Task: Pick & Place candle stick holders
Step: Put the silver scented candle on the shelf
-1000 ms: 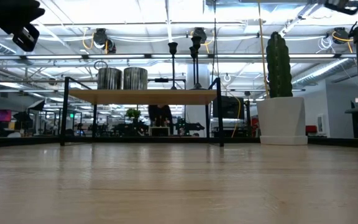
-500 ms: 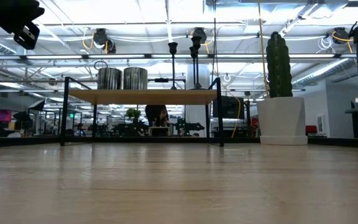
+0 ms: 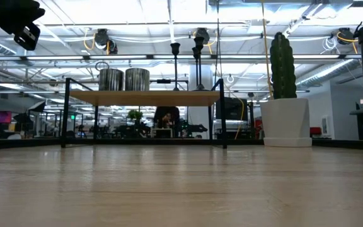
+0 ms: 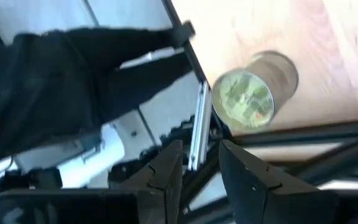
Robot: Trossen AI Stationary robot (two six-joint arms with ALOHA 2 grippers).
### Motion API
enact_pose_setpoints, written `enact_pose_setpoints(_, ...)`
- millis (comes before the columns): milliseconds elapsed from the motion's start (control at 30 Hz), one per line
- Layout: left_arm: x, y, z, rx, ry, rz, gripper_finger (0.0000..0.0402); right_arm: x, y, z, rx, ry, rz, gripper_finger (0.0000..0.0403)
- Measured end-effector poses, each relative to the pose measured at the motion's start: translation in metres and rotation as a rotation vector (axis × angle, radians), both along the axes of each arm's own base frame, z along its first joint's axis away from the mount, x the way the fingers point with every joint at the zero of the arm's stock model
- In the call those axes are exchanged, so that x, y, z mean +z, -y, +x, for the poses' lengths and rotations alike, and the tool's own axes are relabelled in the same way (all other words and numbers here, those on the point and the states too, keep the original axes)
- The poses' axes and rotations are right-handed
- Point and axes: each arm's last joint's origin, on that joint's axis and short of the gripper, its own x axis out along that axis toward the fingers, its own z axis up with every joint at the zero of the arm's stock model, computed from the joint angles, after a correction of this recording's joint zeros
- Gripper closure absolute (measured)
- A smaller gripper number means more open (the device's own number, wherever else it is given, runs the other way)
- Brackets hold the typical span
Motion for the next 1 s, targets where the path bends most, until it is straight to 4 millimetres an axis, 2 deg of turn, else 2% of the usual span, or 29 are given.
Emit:
enact_pose_setpoints(400, -0.001, 0.001, 0.0, -0.05, -0.006, 0.002, 0.0339, -0.001, -0.02, -0.005, -0.153, 0.08, -0.092, 0.0303)
enact_pose_setpoints(667, -0.001, 0.002, 0.0, -0.055, -0.008, -0.013, 0.0339, -0.026, -0.054, -0.014, -0.076, -0.047, -0.258, 0.0303)
enact_pose_setpoints(833, 0.0, 0.002, 0.0, -0.079, -0.011, -0.035, 0.0339, -0.039, -0.07, -0.018, -0.09, -0.013, -0.368, 0.0303)
enact_pose_setpoints(1000, 0.0, 0.003, 0.0, -0.098, -0.015, -0.061, 0.0339, -0.05, -0.078, -0.028, -0.082, -0.011, -0.478, 0.0303)
